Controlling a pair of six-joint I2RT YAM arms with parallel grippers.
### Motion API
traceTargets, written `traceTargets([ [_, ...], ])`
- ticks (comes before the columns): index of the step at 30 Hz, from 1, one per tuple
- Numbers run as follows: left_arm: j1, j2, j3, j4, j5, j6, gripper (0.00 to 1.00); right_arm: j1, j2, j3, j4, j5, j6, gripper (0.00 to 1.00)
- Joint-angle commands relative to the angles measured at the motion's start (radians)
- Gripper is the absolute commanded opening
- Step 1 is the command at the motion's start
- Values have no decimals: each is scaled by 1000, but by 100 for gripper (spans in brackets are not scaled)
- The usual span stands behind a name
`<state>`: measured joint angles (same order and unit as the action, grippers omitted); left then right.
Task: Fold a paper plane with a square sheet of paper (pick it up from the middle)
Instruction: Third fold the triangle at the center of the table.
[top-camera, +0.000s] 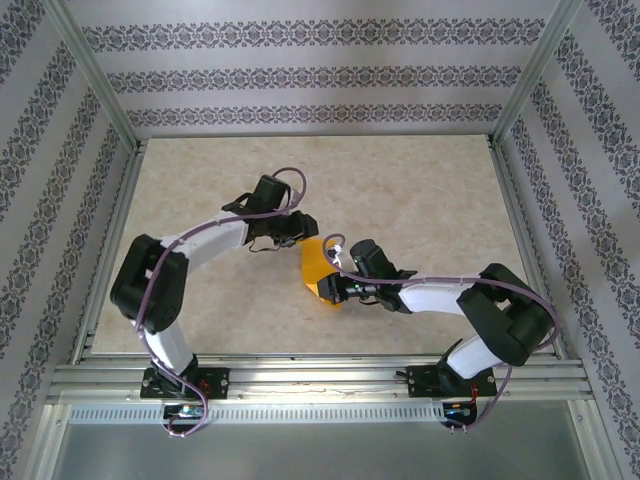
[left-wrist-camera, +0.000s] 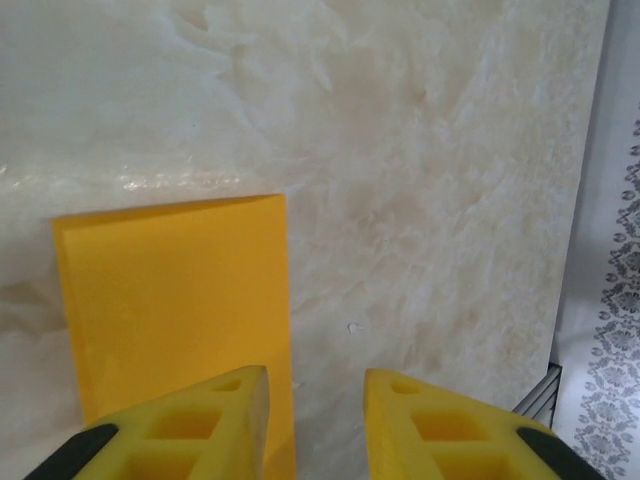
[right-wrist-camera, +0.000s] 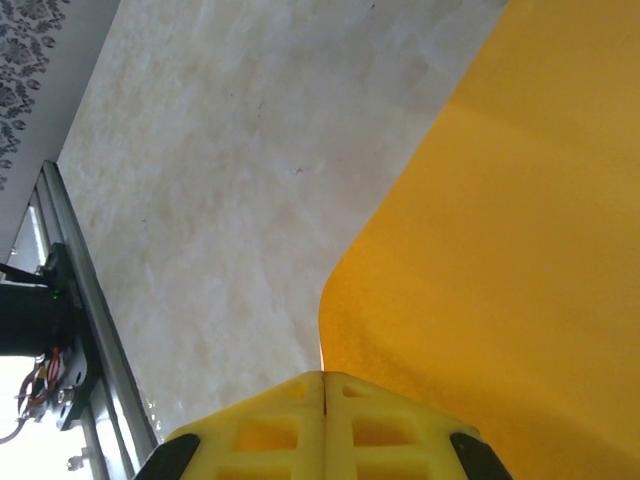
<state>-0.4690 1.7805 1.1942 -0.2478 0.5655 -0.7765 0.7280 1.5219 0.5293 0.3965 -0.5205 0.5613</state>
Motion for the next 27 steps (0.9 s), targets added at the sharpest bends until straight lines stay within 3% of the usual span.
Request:
traceTargets([
  [1,-1,79,49,-12,45,40,30,-10,22,10,30,-61,14,0],
  [14,-12,231,13,28,58,50,29,-27,53,27,30,-73,33,0],
  [27,-12,232,-36,57,53,36,27,-105,90,69,-96,-43,-5,0],
])
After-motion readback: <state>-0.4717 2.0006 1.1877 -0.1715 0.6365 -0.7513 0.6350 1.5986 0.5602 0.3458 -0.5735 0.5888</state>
